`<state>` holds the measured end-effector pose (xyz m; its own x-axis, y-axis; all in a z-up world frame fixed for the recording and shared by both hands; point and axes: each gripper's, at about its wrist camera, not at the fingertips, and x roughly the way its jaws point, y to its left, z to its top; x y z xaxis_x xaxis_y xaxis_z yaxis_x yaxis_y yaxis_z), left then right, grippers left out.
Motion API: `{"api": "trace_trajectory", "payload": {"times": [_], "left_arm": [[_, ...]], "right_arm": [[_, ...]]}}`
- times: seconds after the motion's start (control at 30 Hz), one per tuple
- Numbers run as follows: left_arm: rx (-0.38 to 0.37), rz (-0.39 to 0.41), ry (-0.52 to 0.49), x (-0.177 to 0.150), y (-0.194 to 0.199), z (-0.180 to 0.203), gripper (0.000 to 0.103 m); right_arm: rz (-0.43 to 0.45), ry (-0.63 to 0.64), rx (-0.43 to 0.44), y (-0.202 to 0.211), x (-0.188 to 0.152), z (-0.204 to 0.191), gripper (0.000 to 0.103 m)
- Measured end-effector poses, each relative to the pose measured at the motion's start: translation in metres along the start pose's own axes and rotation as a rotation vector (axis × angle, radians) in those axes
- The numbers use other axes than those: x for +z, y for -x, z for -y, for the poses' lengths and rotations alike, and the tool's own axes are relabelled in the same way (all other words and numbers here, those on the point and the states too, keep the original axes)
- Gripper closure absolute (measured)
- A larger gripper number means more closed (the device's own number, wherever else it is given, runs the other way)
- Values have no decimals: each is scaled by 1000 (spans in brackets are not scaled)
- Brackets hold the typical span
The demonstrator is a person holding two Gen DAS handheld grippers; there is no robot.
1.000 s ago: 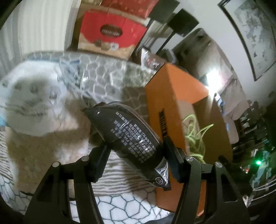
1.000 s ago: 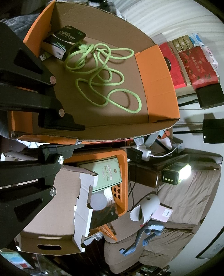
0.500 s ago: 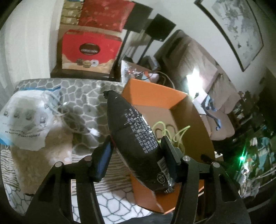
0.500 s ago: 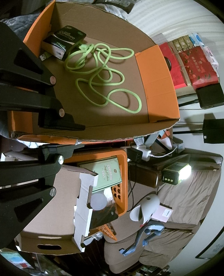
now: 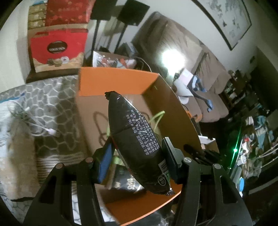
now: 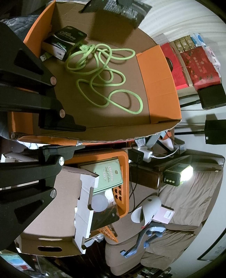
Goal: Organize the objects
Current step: 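Lift the black pouch with the left tool into the box and release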
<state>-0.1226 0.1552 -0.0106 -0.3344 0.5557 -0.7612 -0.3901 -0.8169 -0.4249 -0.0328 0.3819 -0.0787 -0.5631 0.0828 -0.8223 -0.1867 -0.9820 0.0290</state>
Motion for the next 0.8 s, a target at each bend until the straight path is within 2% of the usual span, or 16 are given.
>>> {"api": "trace_trajectory", "payload": {"times": [0.5, 0.8], "left_arm": [[-75, -100, -45, -18, -49, 48, 51], [-77, -134, -37, -20, -61, 55, 49]], "right_arm": [[0, -1, -1, 0, 0, 0, 92], [0, 0, -1, 0, 0, -1, 92]]}}
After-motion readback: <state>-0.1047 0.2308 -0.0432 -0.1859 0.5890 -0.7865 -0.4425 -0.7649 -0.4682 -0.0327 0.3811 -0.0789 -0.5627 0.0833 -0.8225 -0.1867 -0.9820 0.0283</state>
